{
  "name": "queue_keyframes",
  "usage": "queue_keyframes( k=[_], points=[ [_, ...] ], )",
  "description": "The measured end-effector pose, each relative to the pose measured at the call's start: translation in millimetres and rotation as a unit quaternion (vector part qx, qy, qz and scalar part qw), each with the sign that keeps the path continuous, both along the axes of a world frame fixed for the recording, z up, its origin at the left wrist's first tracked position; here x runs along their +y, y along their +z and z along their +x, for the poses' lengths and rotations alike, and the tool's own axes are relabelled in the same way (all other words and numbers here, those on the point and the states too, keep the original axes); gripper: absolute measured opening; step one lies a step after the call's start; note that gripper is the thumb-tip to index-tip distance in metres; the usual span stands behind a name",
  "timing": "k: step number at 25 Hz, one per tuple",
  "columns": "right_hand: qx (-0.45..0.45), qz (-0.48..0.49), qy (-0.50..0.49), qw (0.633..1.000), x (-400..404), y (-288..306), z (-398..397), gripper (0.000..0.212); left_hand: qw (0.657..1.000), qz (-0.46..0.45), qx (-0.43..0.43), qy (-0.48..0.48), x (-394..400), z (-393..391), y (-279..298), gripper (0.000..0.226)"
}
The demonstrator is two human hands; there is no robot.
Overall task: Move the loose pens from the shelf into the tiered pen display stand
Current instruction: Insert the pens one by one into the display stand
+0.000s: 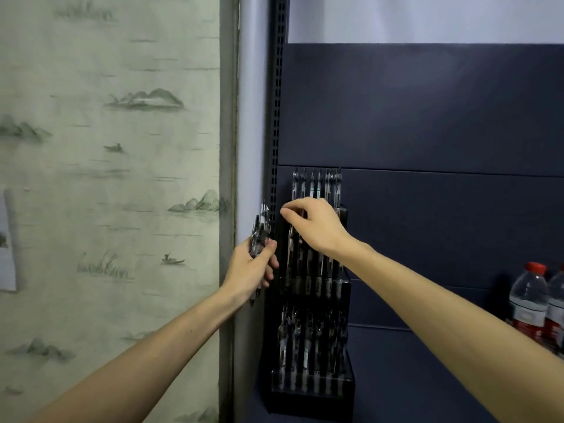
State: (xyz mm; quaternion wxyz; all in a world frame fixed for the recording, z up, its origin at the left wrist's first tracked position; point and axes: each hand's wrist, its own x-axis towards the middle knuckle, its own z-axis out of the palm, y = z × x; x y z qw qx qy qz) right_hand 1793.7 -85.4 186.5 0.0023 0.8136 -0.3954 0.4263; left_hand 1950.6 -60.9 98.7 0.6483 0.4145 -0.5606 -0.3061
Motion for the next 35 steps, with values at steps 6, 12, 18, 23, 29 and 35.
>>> queue_keyframes(
  k=[6,12,18,23,29,35],
  points=[
    [-0.158,0.098,0.072,0.980,-2.4,1.0,11.4,0.027,0.997,0.009,-0.069,-0.040,6.0,-15.7,10.9,0.023],
    [-0.424,0.114,0.036,0.898,-22.9,25.3,-26.7,0.014,1.000,-0.015,-0.024,0.000,-2.5,-15.4,13.6,0.025],
    [-0.394,0.036,-0.045,0.917,-33.5,43.5,-68.6,0.013,0.996,-0.003,0.078,0.040,-22.4,-10.0,40.3,0.029],
    [-0.404,0.005,-0.060,0.913,-45.2,42.7,-86.6,0.008,0.997,0.051,0.018,0.054,-41.0,-19.0,48.6,0.045],
    [-0.349,0.012,-0.046,0.936,-57.7,35.9,-87.1,0.014,0.997,0.038,0.031,0.051,-49.2,-27.6,43.2,0.026],
    [-0.315,0.007,-0.041,0.948,-66.8,41.9,-88.3,0.011,0.997,-0.021,-0.039,0.069,-47.8,-20.0,30.4,0.030]
  ],
)
